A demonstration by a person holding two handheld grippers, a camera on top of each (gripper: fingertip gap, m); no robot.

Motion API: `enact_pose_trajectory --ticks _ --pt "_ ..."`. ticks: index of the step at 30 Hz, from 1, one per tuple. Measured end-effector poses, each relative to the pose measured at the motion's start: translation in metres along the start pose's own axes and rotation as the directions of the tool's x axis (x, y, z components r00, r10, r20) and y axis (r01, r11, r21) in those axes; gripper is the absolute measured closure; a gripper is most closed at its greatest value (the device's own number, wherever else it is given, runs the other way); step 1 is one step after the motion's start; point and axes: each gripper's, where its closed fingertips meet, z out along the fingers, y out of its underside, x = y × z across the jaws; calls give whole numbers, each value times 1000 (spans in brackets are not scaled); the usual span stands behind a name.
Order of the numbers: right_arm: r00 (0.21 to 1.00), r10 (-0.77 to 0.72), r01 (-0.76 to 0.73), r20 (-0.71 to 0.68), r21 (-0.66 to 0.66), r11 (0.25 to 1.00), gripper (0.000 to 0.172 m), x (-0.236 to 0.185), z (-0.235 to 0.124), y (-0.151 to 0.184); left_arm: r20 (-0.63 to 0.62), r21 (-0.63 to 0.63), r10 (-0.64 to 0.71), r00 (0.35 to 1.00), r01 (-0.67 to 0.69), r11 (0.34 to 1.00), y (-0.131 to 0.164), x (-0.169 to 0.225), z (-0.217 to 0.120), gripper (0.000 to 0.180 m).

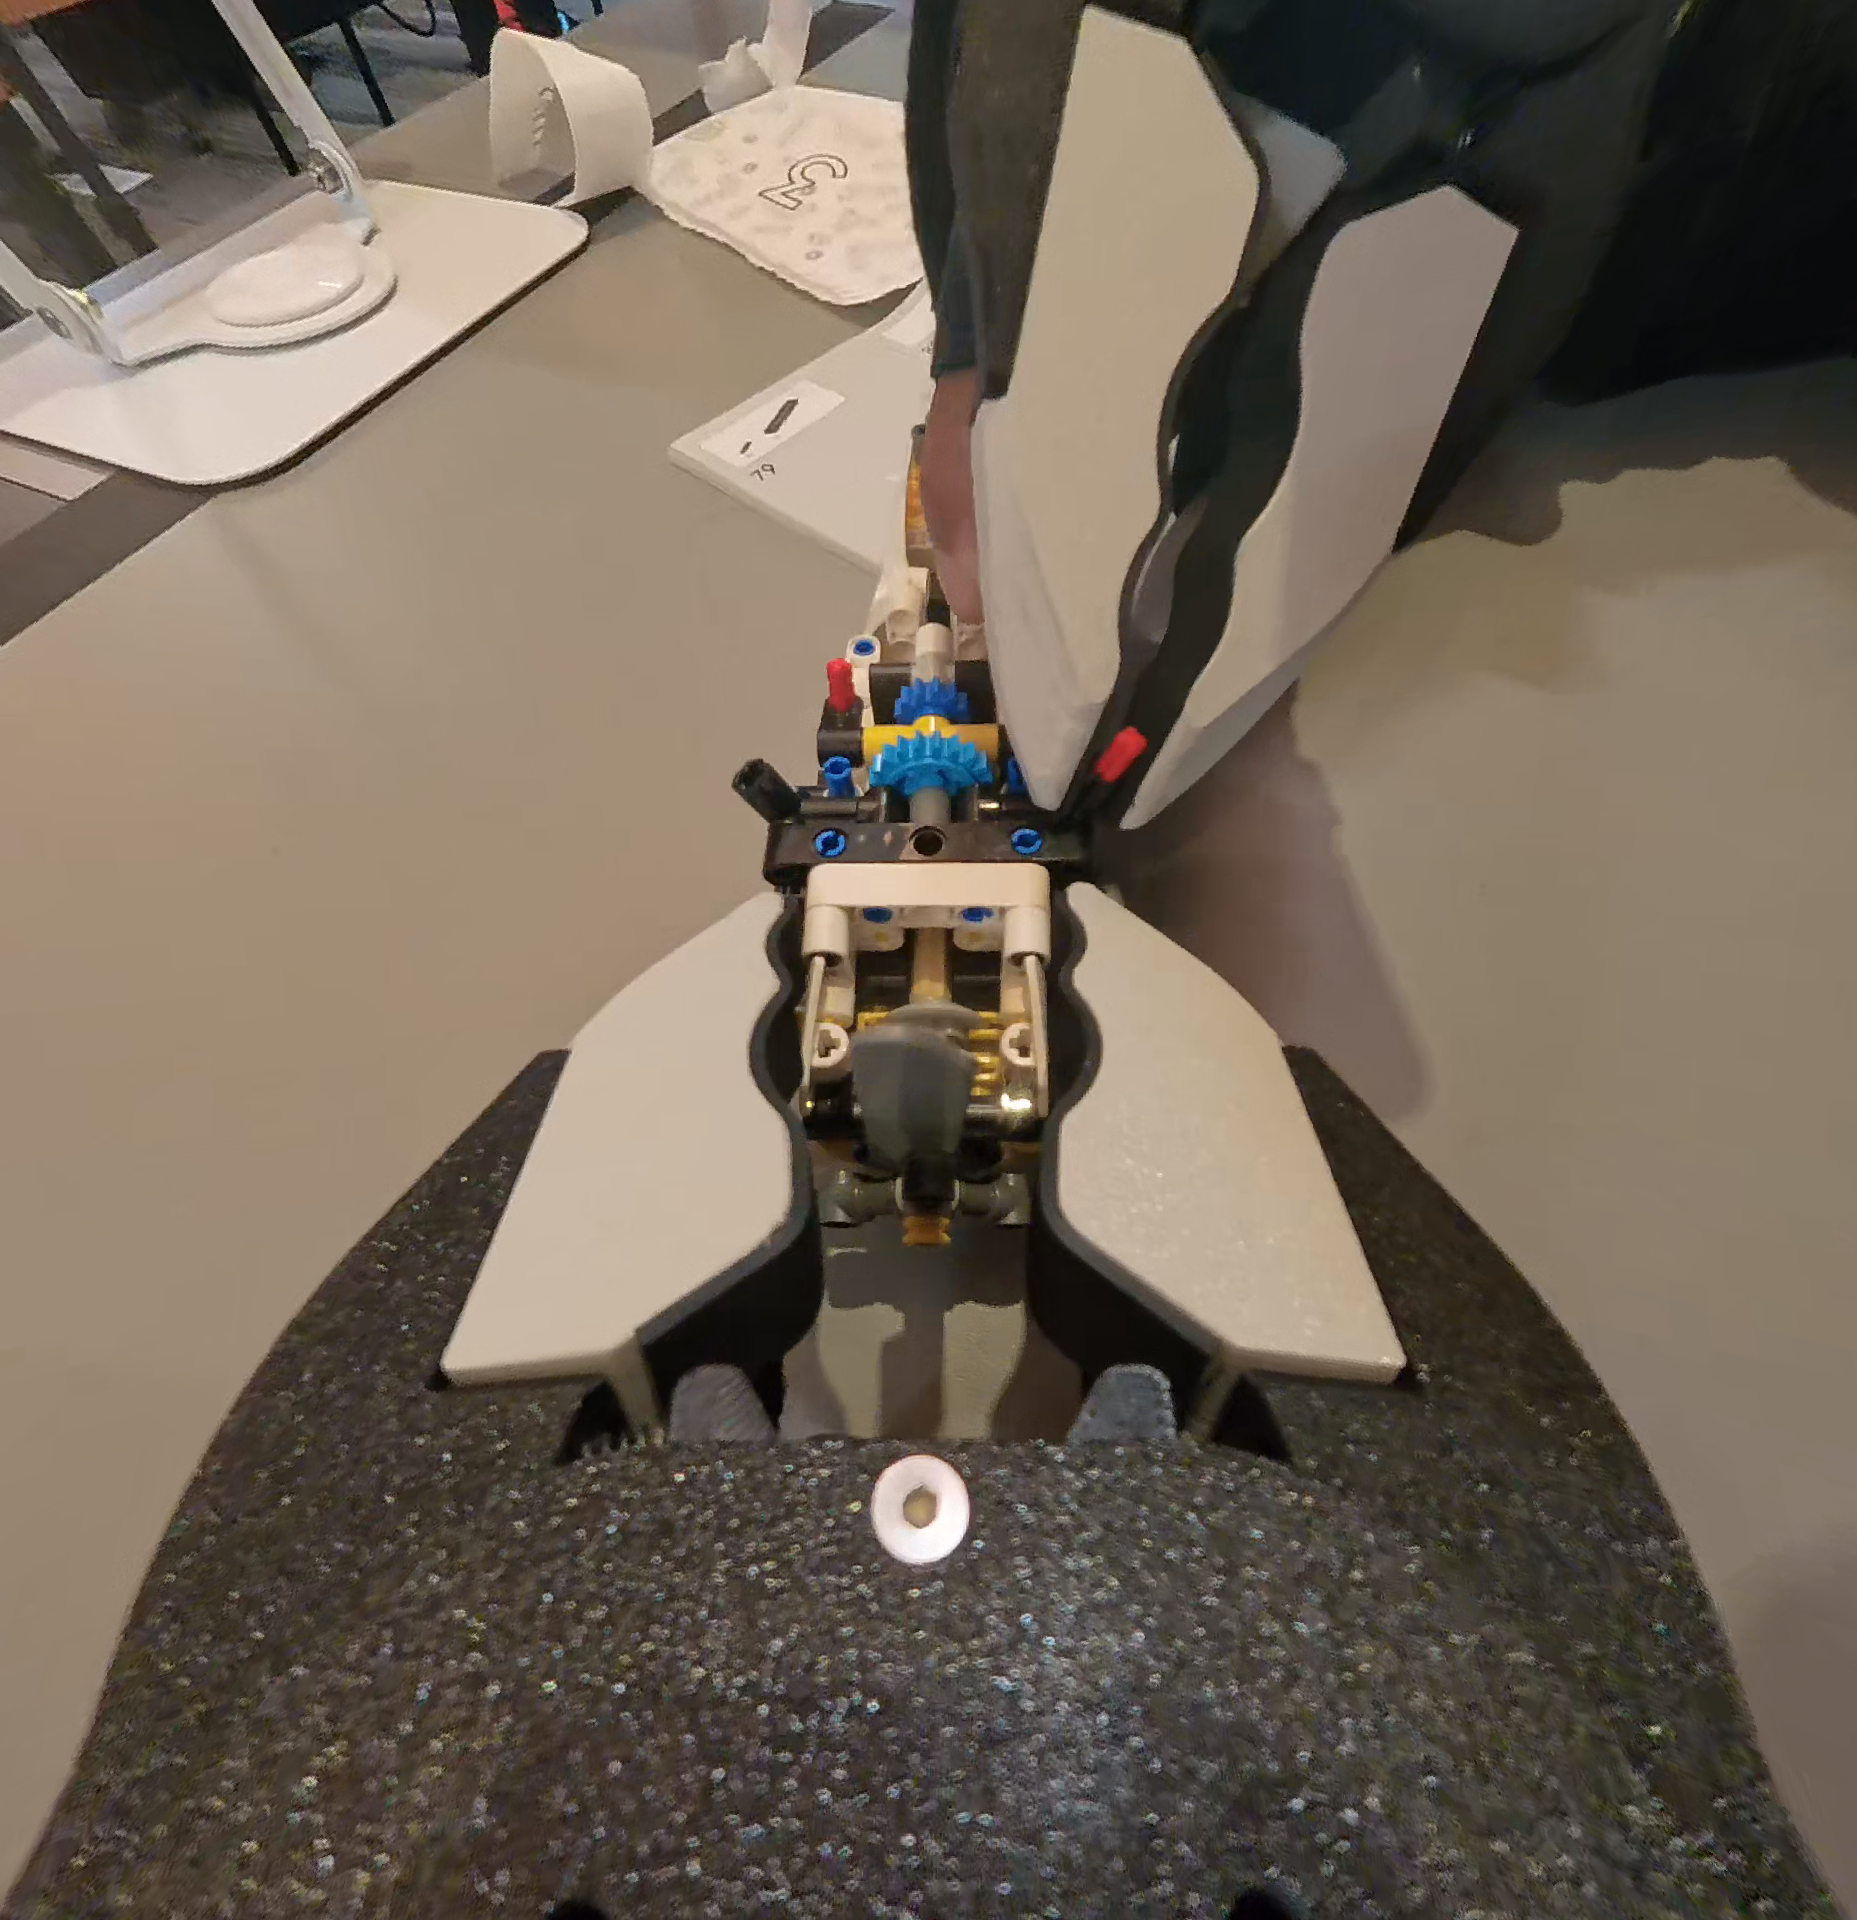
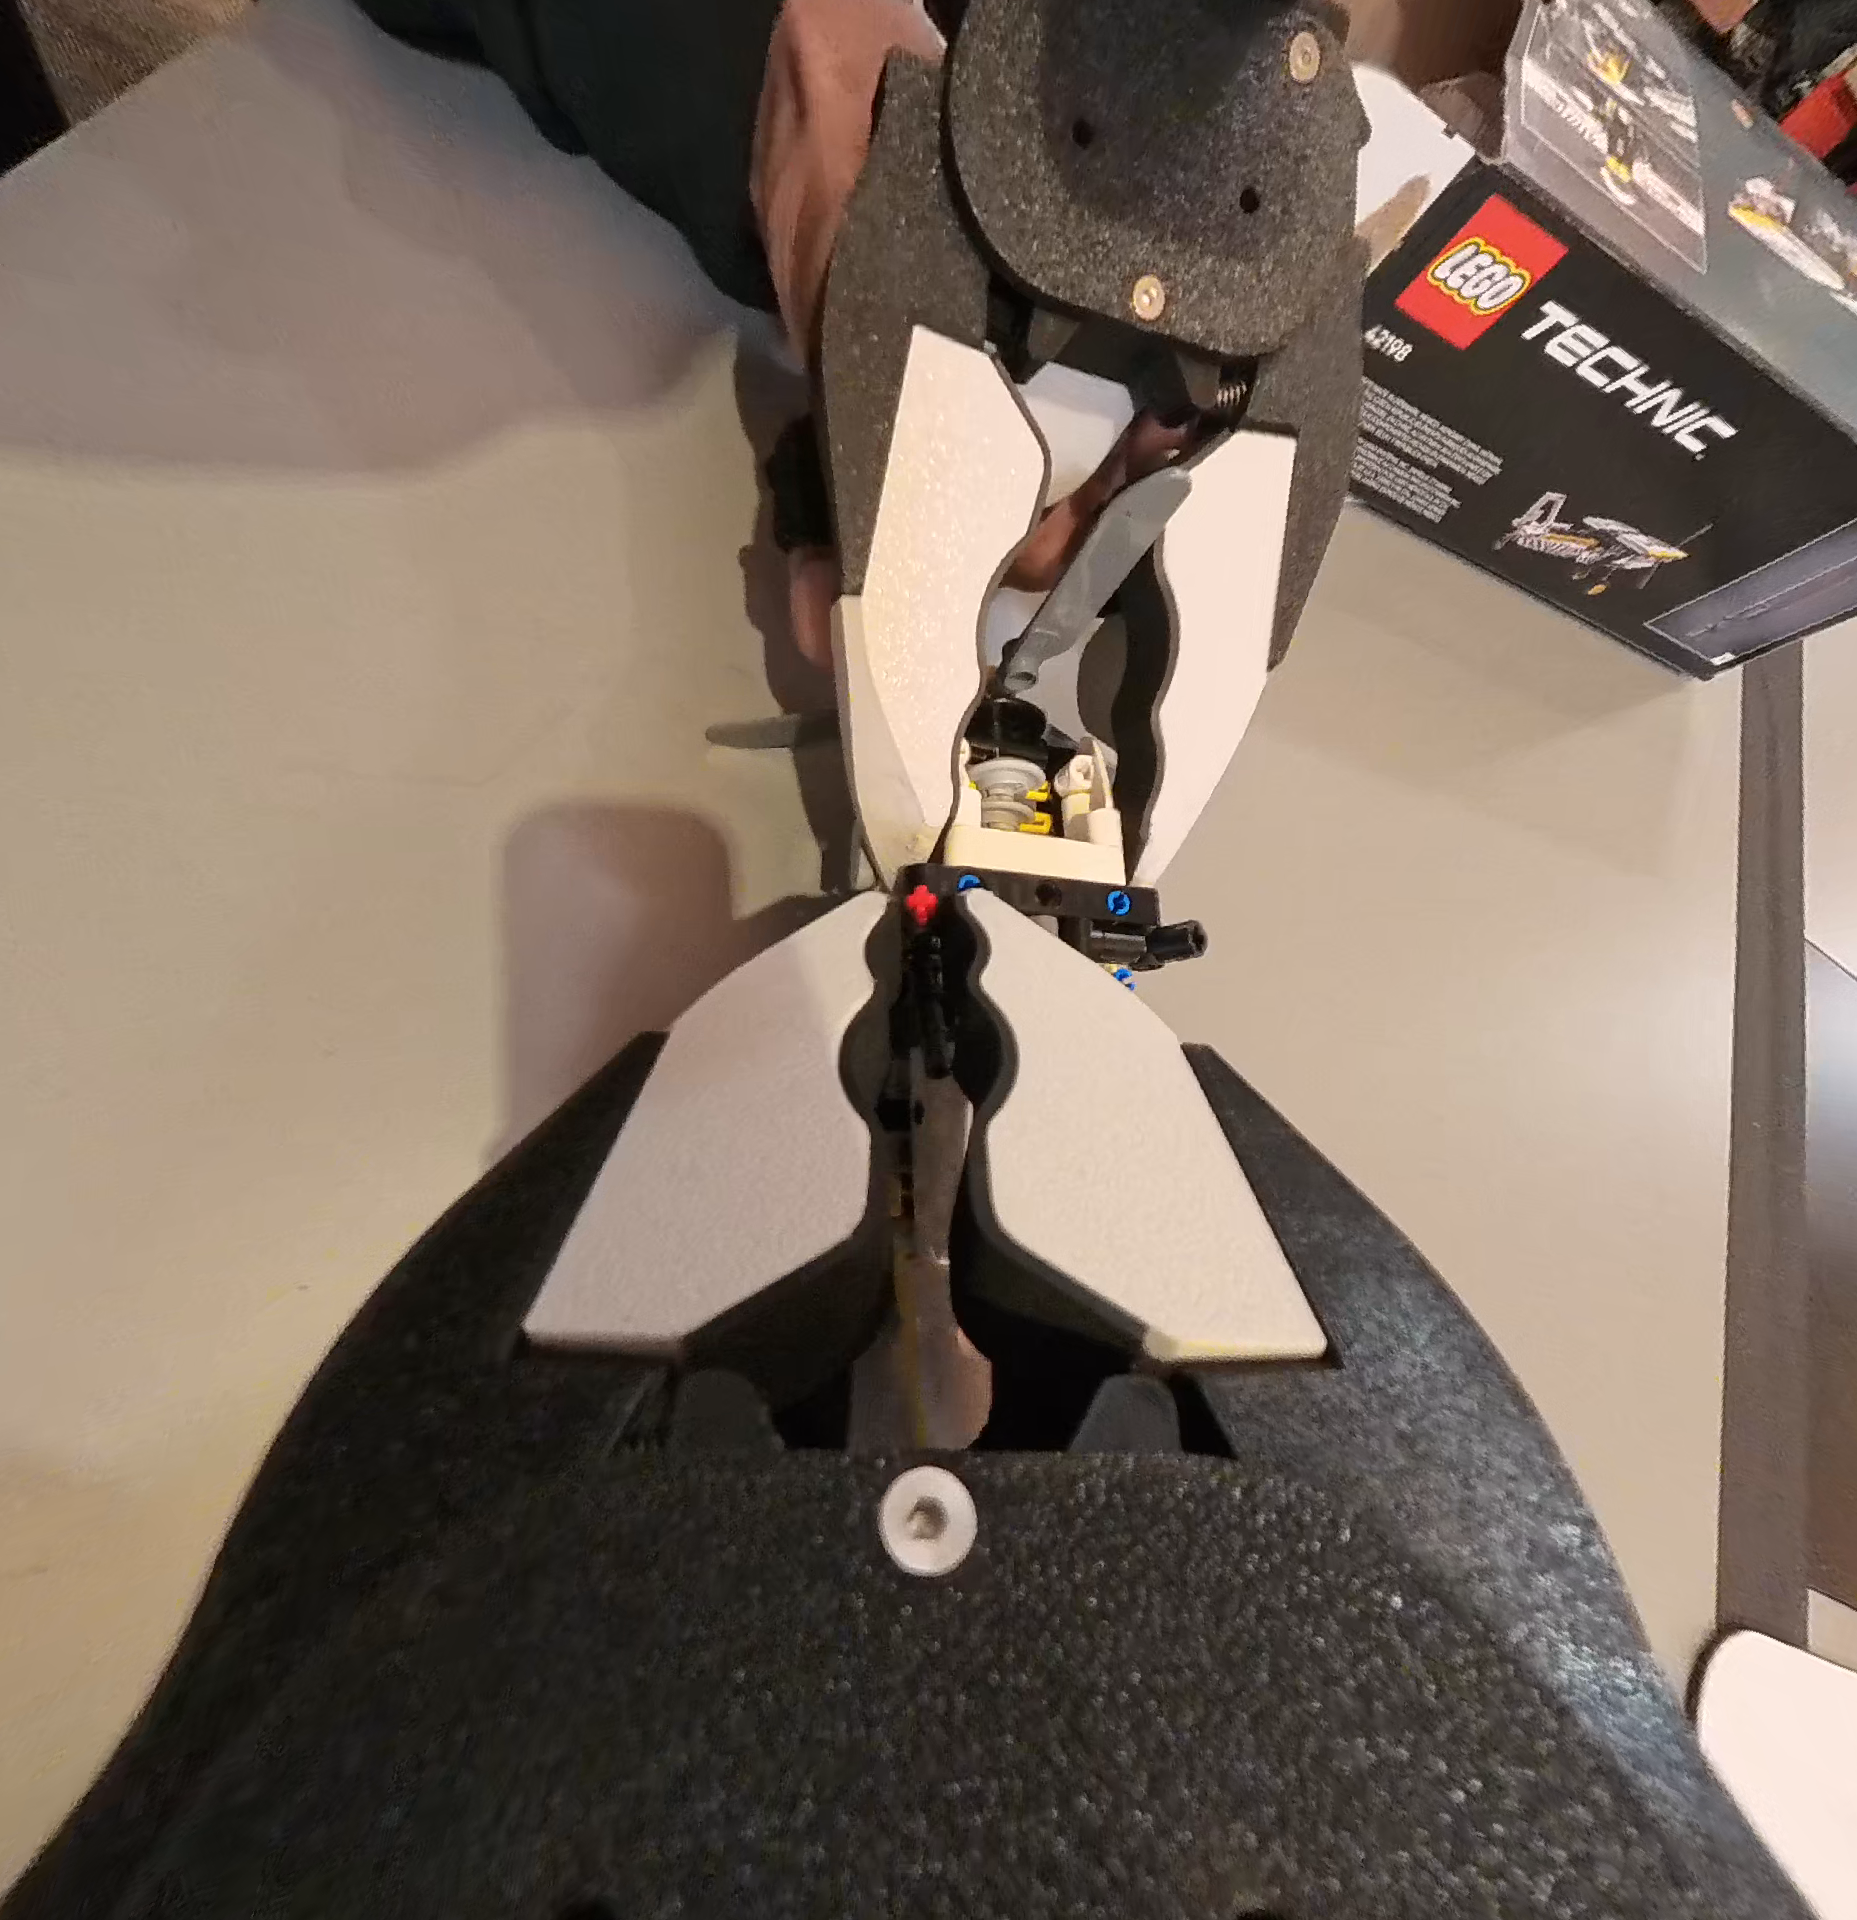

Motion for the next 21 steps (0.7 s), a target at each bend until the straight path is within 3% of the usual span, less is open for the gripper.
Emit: enact_pose_trajectory --ticks 21 --pt "999 -37 37 -30 -5 999 165 -3 -1 -2 13 6 26 1000 -26 1000 0 2 -1 134"
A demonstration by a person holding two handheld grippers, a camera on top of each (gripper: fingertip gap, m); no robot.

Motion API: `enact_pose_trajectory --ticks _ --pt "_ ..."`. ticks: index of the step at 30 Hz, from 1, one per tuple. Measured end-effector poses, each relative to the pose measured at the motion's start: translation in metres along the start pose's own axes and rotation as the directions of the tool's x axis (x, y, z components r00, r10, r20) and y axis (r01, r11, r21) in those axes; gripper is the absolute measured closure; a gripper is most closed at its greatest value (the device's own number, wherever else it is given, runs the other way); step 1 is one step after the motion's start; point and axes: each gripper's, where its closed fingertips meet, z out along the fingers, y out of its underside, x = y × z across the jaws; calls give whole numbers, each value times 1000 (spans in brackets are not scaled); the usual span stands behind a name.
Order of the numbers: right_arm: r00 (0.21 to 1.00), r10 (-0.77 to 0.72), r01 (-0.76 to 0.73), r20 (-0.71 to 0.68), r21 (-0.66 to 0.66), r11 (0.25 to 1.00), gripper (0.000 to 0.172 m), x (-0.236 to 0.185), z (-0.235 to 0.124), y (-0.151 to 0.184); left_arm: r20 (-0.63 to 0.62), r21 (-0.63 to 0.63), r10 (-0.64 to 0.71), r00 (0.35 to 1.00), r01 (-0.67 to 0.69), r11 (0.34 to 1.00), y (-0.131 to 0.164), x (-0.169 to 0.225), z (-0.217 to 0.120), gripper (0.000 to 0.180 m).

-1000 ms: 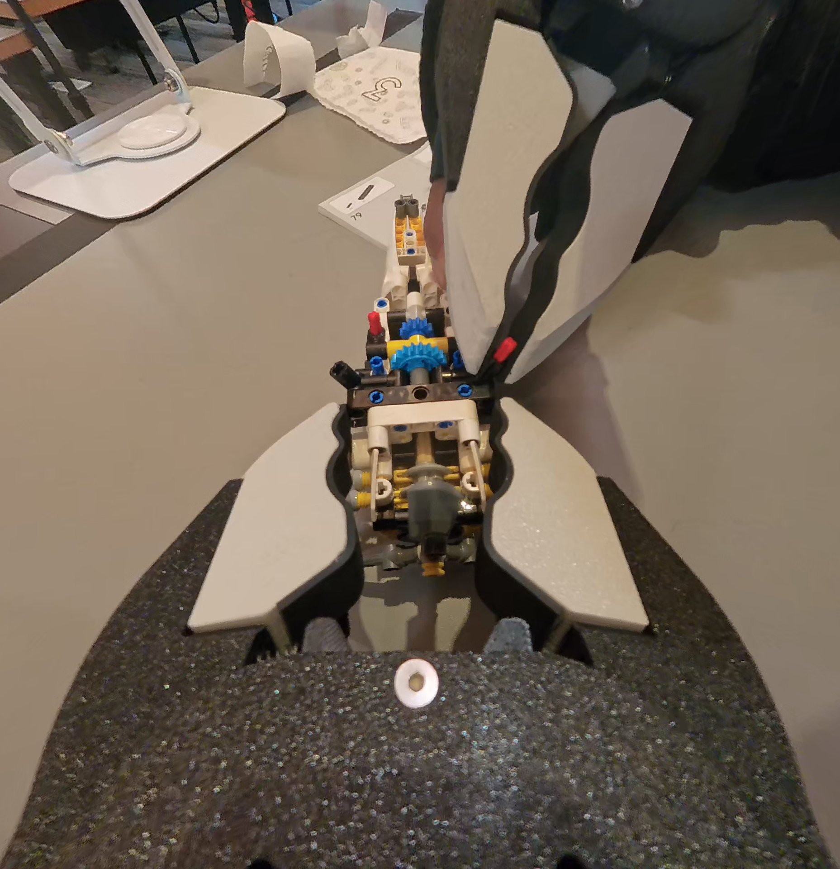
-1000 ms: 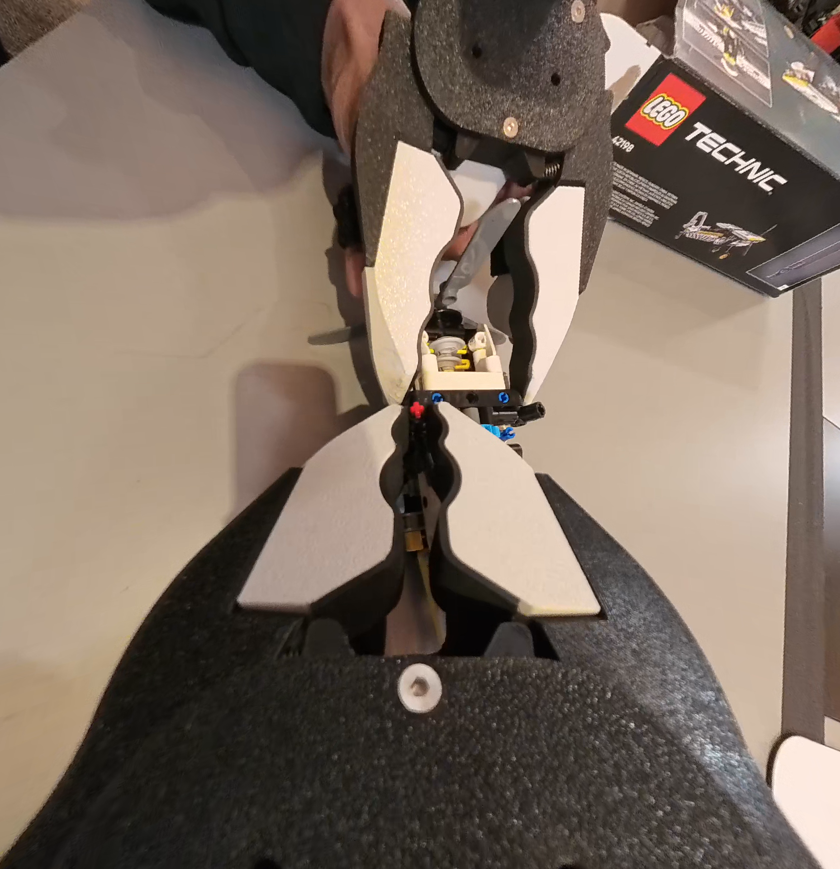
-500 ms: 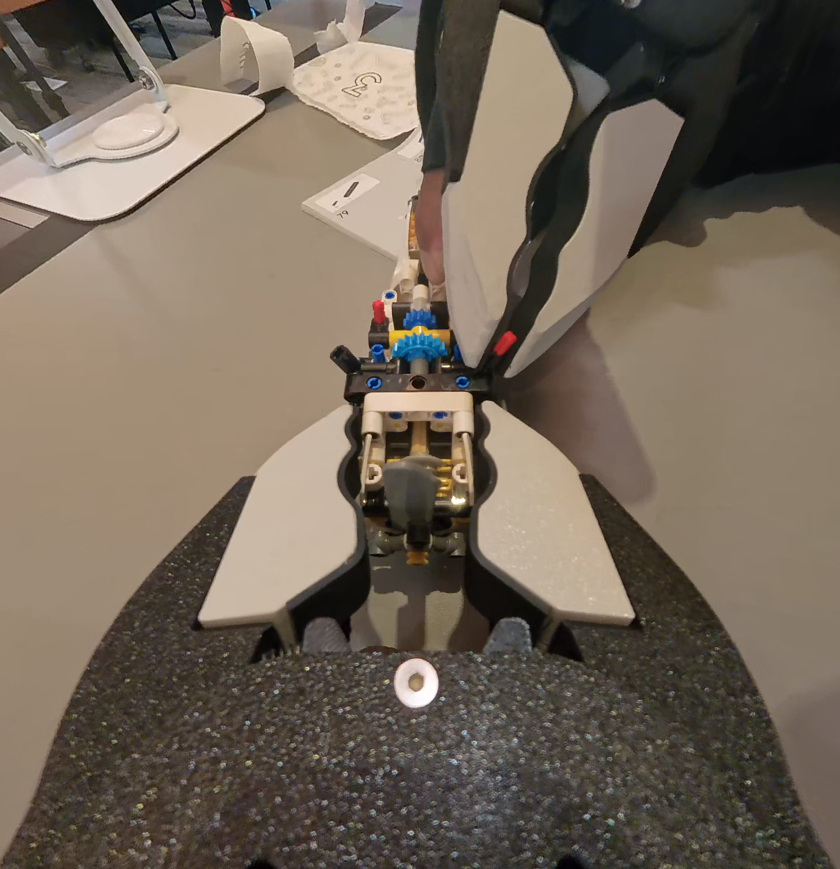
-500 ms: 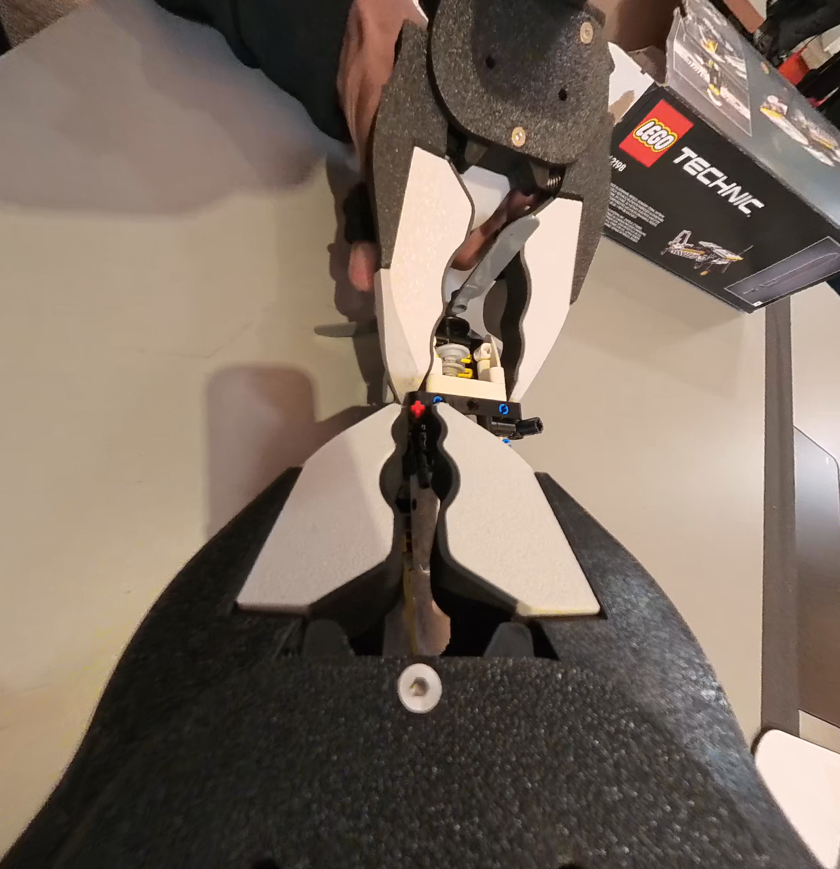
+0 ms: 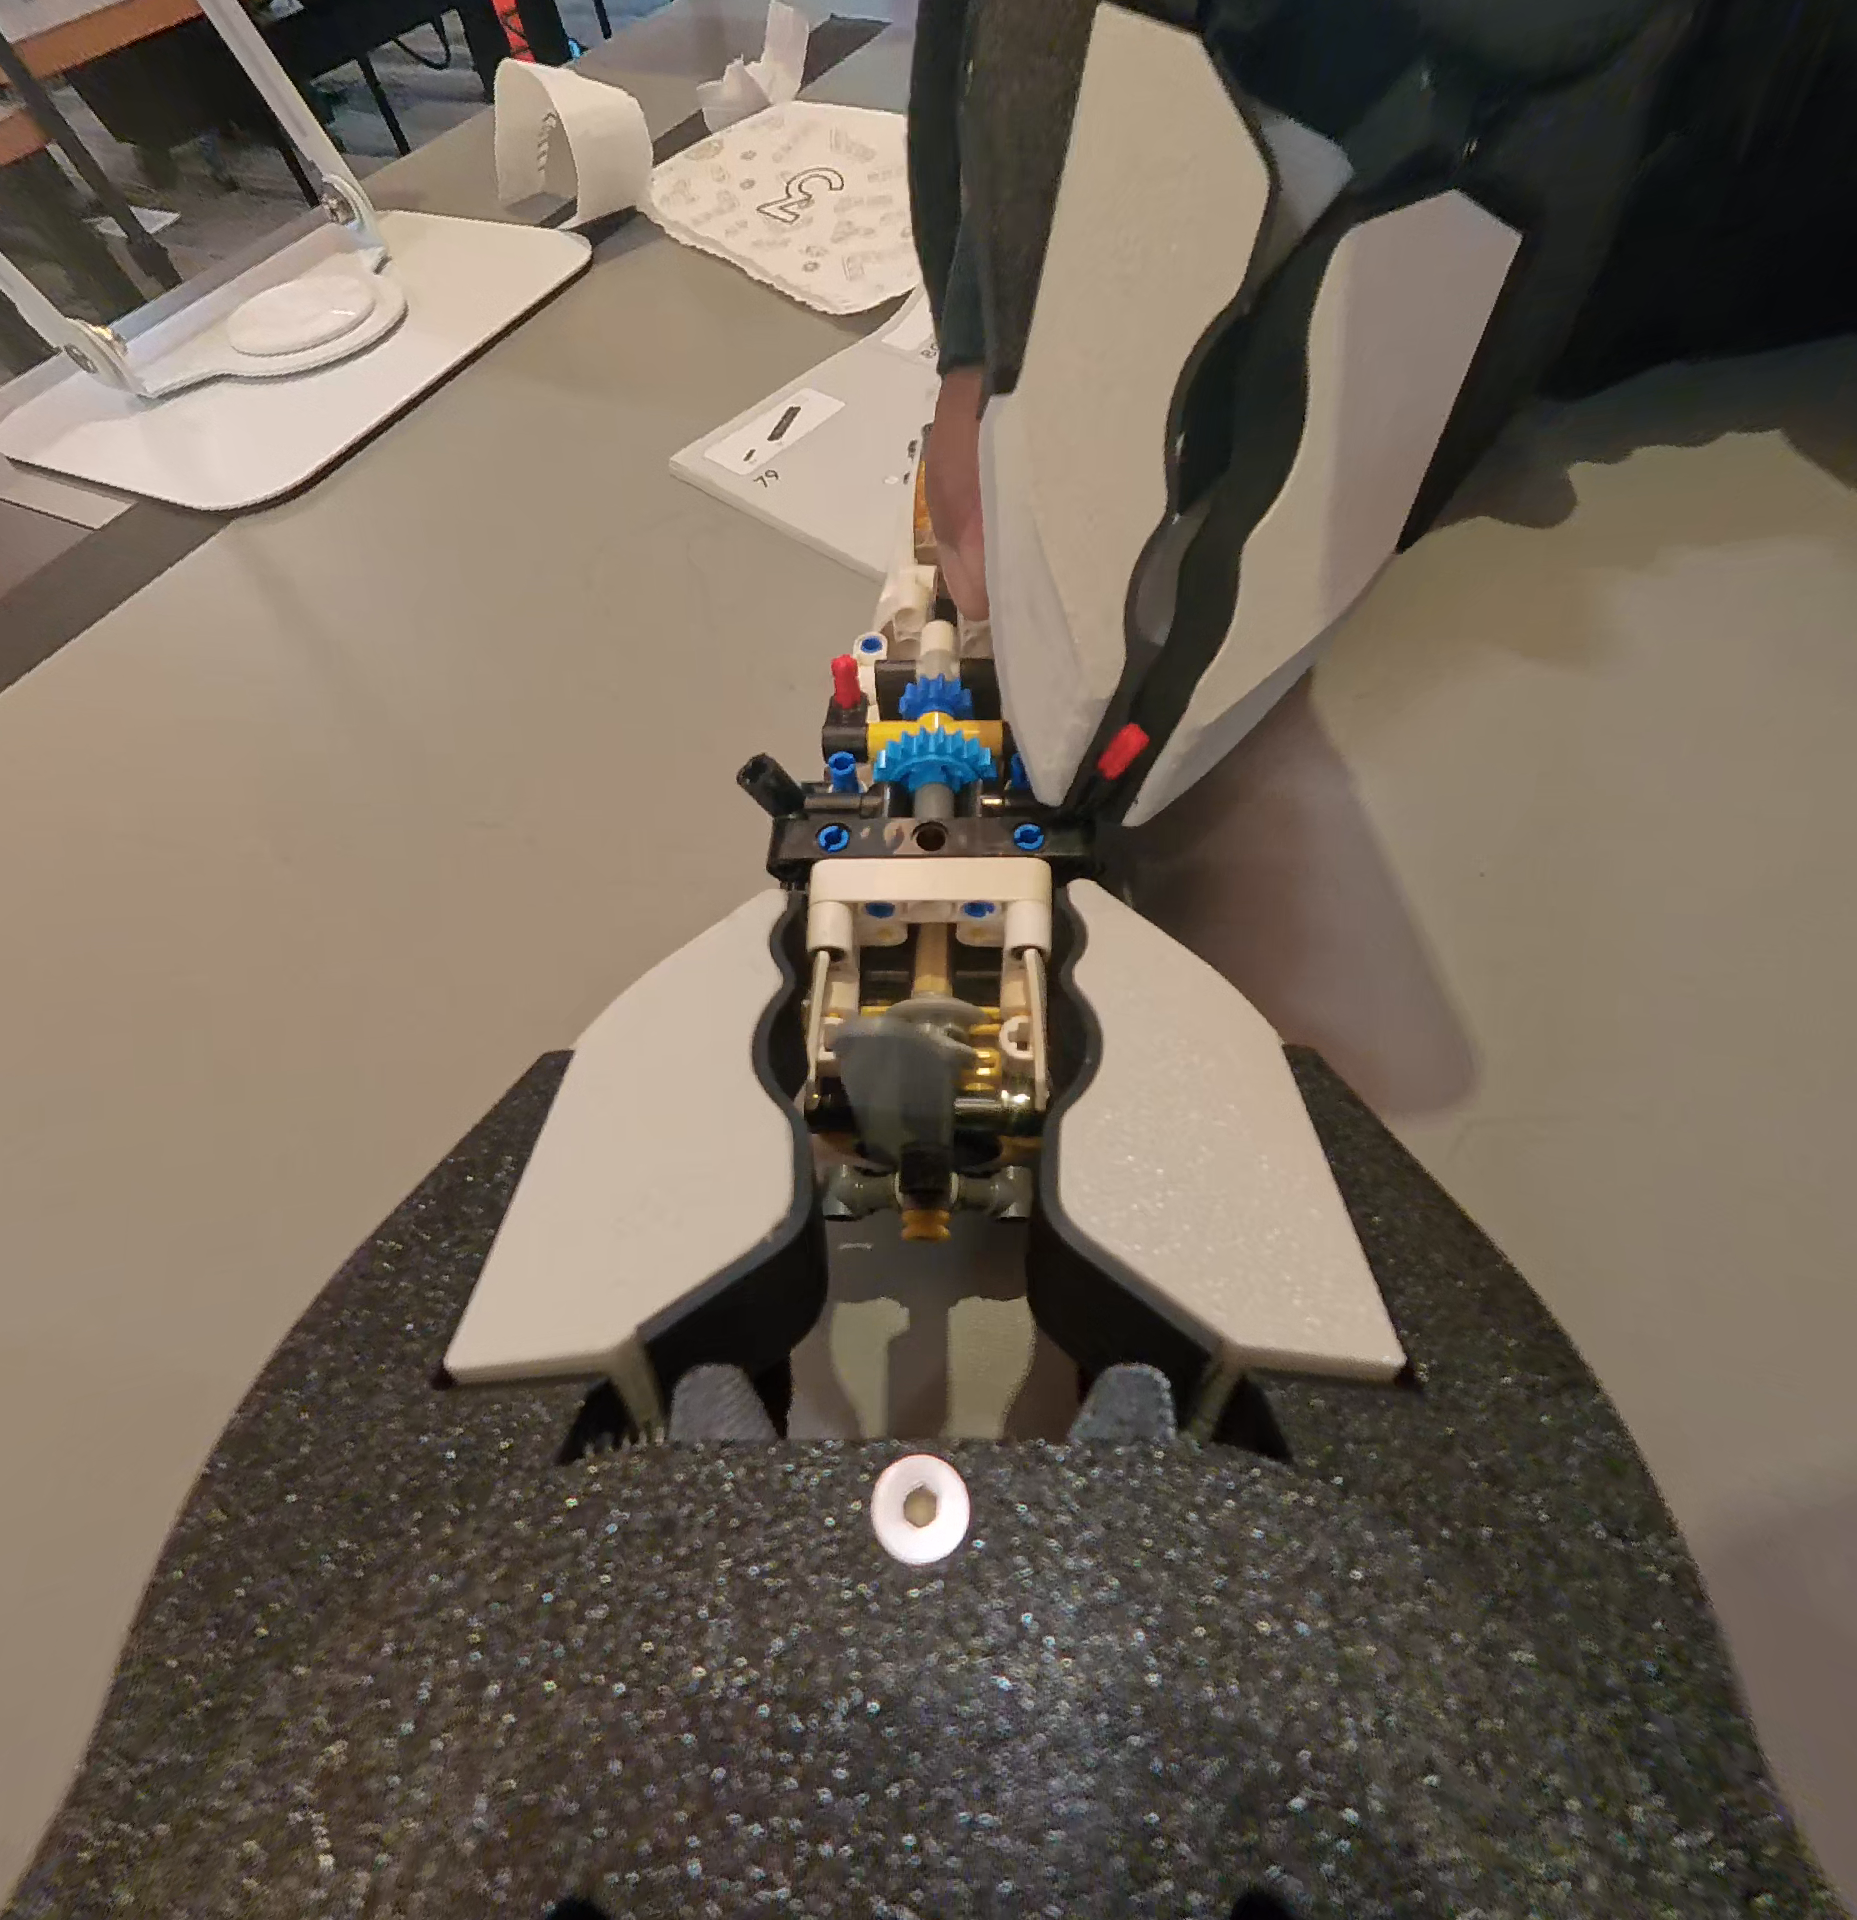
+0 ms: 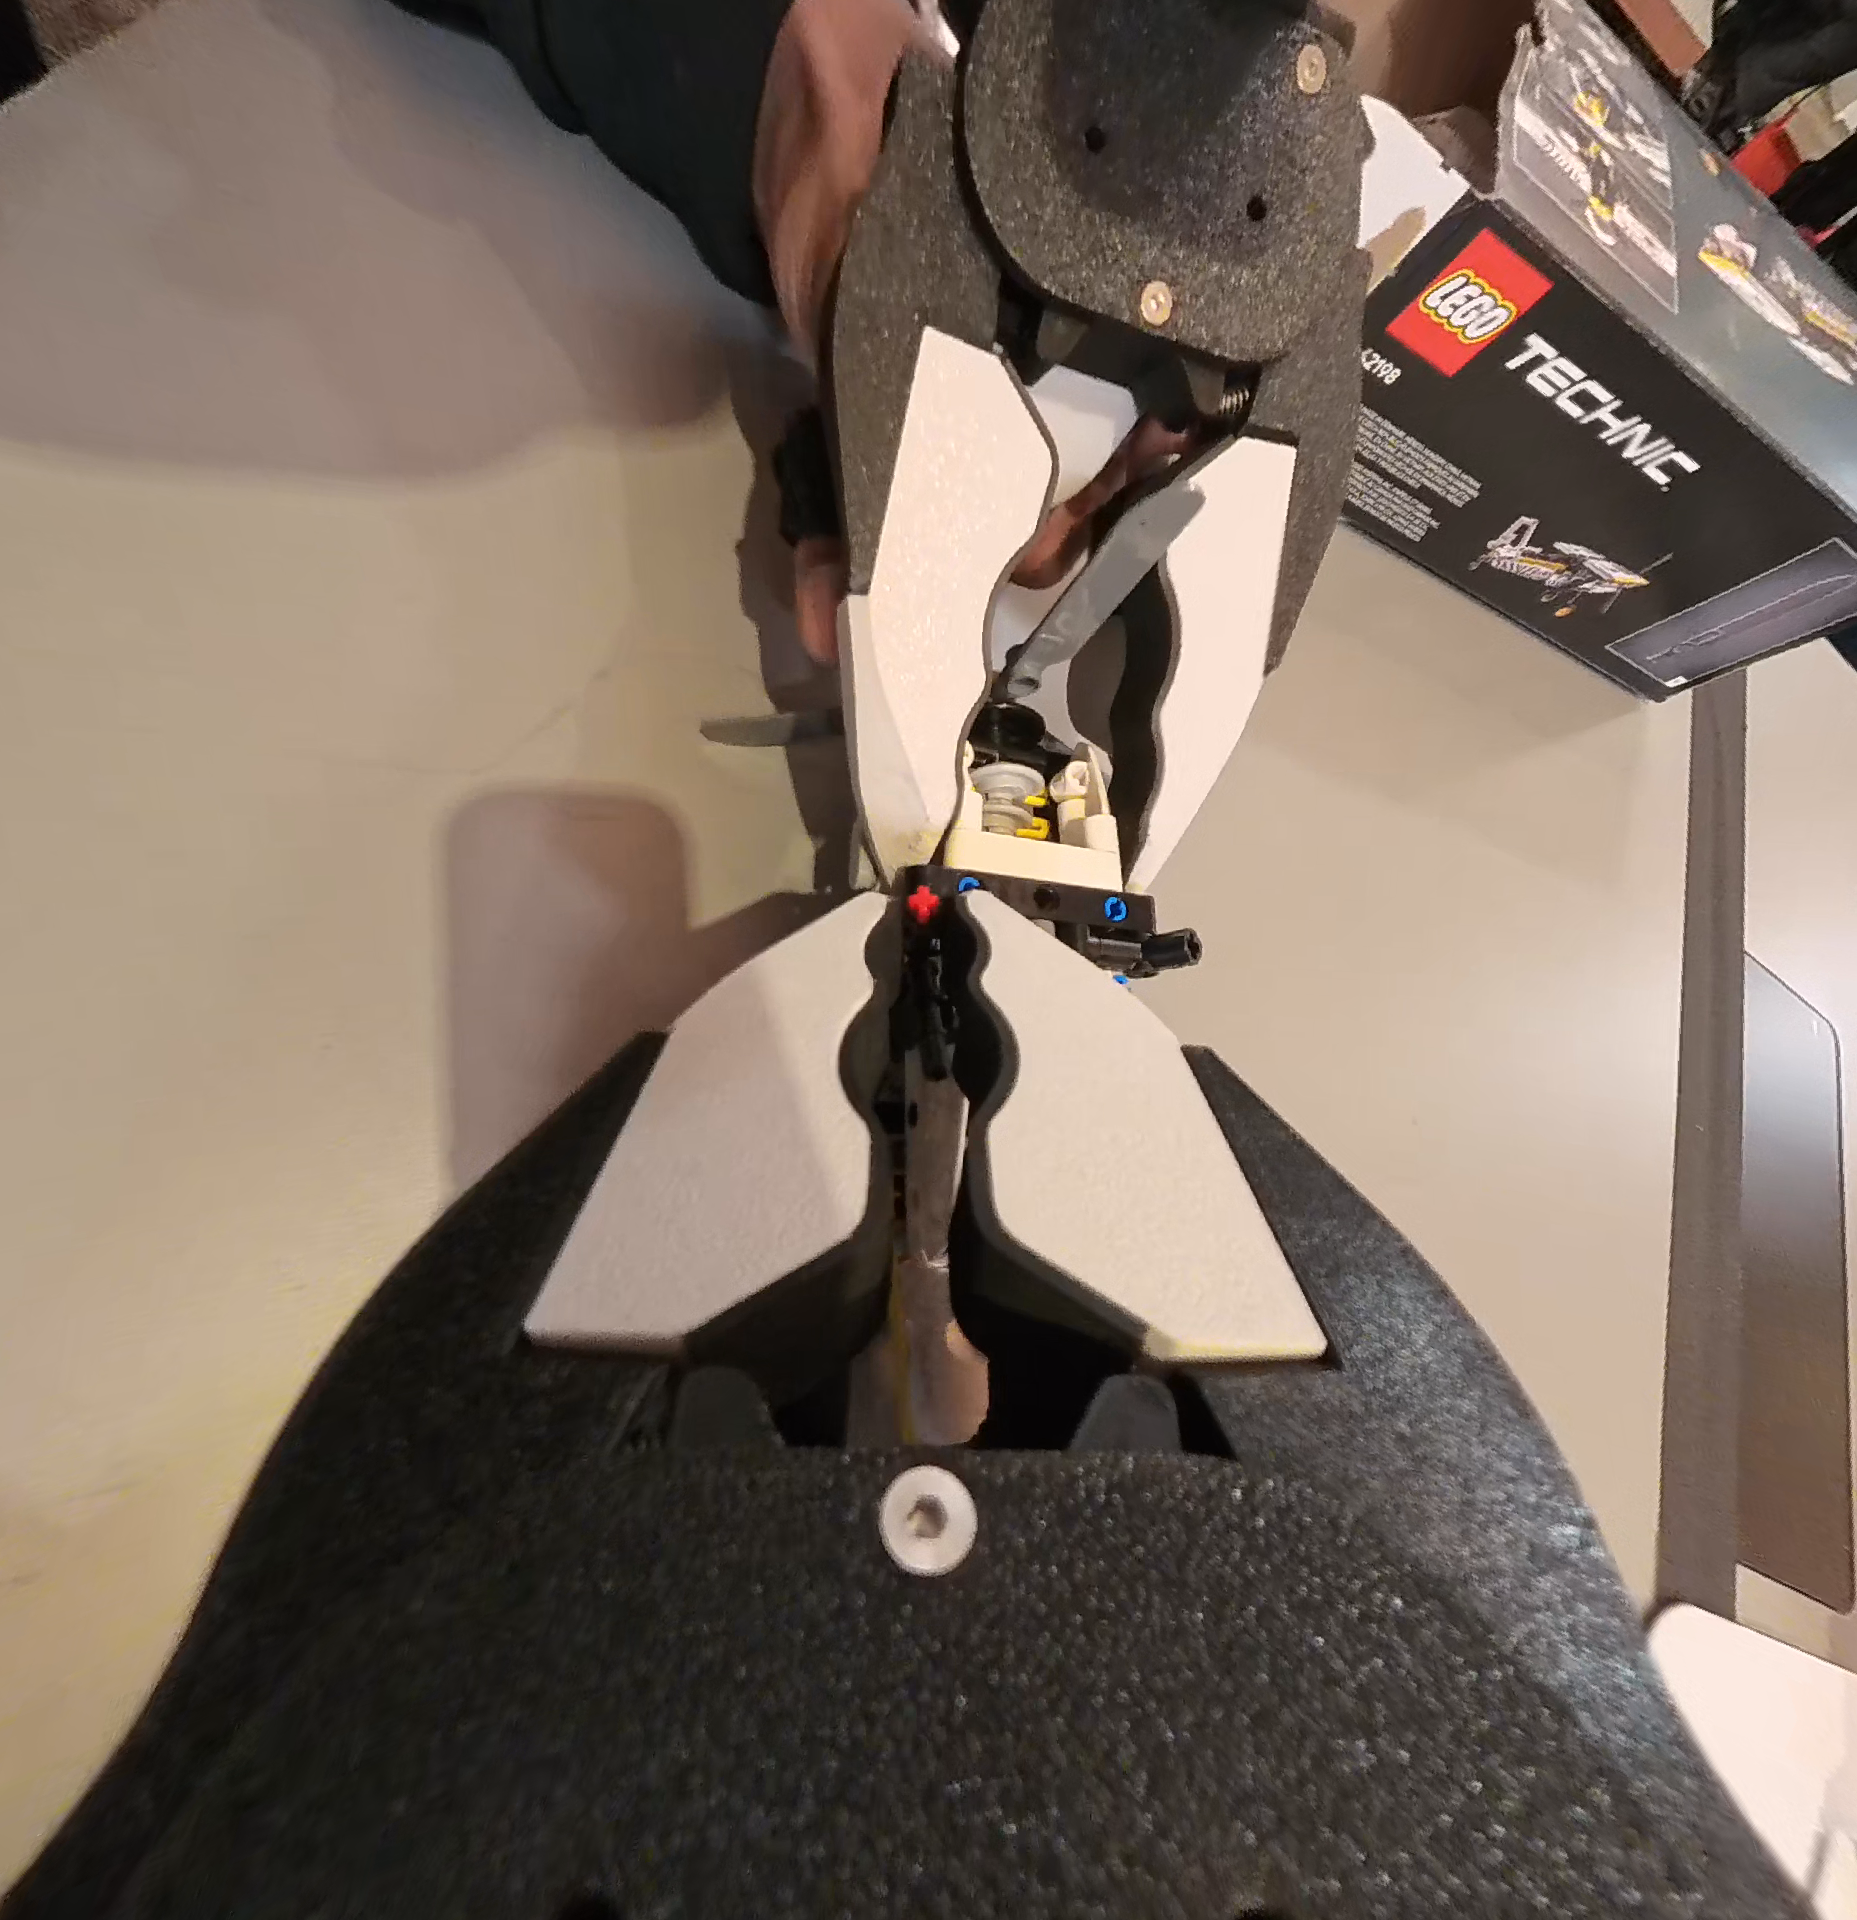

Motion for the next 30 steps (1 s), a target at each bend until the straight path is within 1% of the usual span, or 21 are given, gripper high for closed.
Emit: enact_pose_trajectory --ticks 11,30 --pt "1000 -8 8 22 -30 1000 165 -3 -3 1 -19 -2 -5 1000 5 1000 0 3 2 134" --pt "996 29 -29 80 -2 1000 165 -9 -5 -1 -47 -1 9 999 -9 1000 -1 8 3 134"
